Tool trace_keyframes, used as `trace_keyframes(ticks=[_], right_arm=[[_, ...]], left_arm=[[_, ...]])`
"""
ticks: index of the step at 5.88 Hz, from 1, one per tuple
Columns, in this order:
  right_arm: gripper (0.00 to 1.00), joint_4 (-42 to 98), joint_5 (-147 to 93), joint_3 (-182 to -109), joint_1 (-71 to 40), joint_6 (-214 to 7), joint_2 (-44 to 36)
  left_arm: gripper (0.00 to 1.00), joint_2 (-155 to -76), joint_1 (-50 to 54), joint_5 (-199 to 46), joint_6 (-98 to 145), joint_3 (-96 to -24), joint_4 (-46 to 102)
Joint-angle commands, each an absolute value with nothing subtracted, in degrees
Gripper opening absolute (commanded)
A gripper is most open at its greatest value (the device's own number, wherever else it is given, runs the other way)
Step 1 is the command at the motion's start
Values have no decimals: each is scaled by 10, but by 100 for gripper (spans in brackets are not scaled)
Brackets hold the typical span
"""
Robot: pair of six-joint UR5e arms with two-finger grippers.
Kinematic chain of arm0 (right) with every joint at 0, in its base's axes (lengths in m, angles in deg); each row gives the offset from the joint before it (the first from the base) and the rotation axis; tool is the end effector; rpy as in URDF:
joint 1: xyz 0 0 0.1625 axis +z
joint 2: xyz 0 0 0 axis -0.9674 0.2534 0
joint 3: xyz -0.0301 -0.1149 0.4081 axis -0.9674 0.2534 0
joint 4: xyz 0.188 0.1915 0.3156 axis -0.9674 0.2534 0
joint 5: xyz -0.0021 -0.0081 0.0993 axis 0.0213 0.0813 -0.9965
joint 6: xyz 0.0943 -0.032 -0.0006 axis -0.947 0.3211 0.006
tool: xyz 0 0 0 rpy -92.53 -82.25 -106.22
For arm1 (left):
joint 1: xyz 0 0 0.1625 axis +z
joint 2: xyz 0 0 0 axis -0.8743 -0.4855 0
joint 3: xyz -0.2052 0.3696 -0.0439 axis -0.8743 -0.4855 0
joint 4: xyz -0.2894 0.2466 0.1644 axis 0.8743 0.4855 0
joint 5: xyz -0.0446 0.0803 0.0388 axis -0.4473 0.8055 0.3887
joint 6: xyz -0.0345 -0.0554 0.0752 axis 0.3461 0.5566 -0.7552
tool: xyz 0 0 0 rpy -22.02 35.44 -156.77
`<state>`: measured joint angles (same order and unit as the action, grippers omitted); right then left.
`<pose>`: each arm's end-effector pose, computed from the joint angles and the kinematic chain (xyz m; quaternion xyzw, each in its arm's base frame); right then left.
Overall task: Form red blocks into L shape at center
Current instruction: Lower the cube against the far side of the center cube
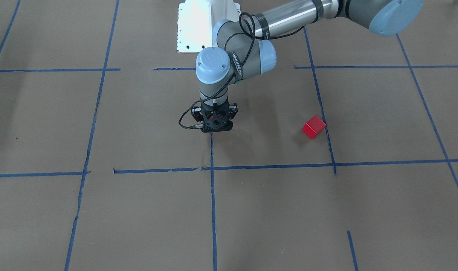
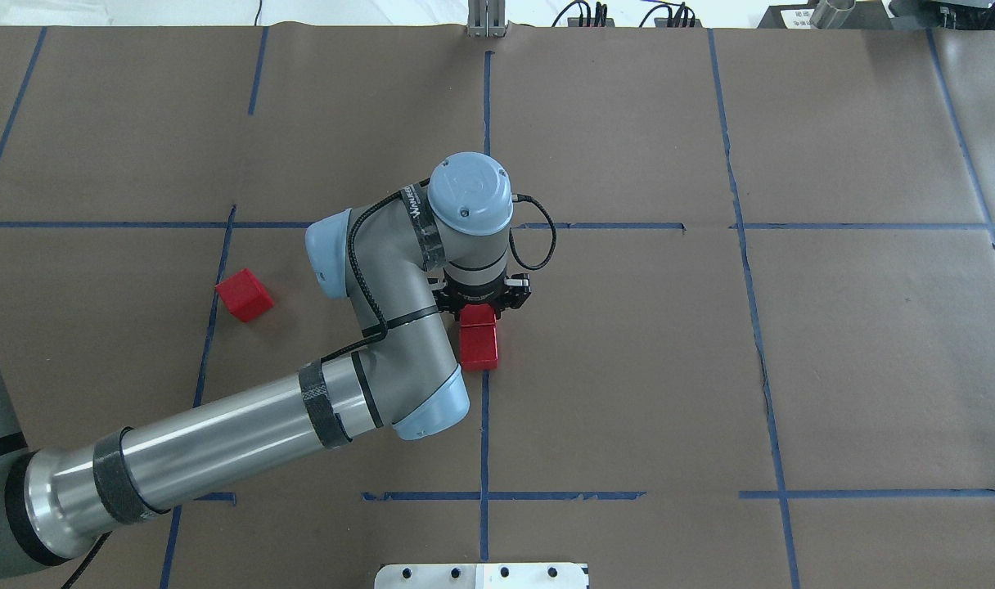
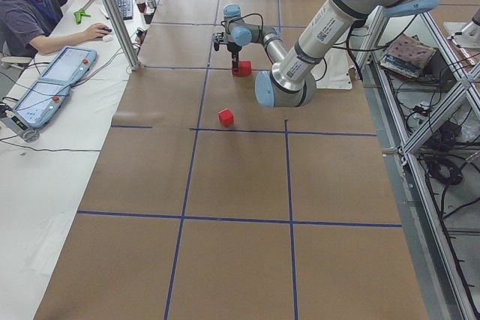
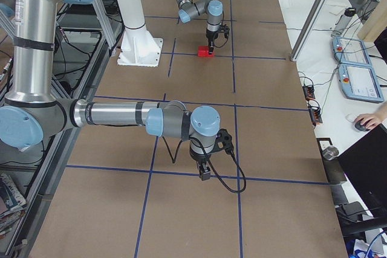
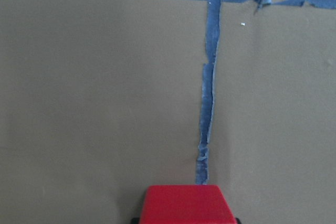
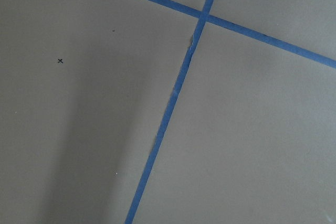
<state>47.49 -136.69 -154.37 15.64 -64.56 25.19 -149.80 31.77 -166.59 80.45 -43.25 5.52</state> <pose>0.0730 -0.4194 0.6427 0.0461 -0.3614 -0.1632 0.9168 0.6418 -0.4692 0.1759 -0.0205 0.3885 -0.0227 0.9209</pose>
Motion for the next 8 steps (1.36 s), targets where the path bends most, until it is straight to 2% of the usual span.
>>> trace_keyframes(ticks=[1, 2, 3, 5, 6, 7, 8], right_arm=[[100, 475, -1367, -1543, 156, -646, 252], [100, 475, -1367, -1543, 156, -646, 252], [100, 475, -1366, -1543, 156, -646, 252], [100, 475, -1367, -1542, 156, -646, 252], [100, 475, -1367, -1542, 156, -647, 251], [100, 475, -1367, -1542, 156, -649, 250], [100, 475, -1367, -1542, 156, -649, 250]], left_arm=[[11, -1497, 318, -1666, 804, -433, 55], [14, -1497, 318, -1666, 803, -433, 55], [22, -1496, 320, -1665, 804, -432, 69], [71, -1495, 322, -1664, 804, -432, 82], [84, -1495, 322, -1663, 805, -432, 82], [90, -1495, 322, -1662, 804, -432, 82], [100, -1496, 318, -1662, 802, -433, 80]])
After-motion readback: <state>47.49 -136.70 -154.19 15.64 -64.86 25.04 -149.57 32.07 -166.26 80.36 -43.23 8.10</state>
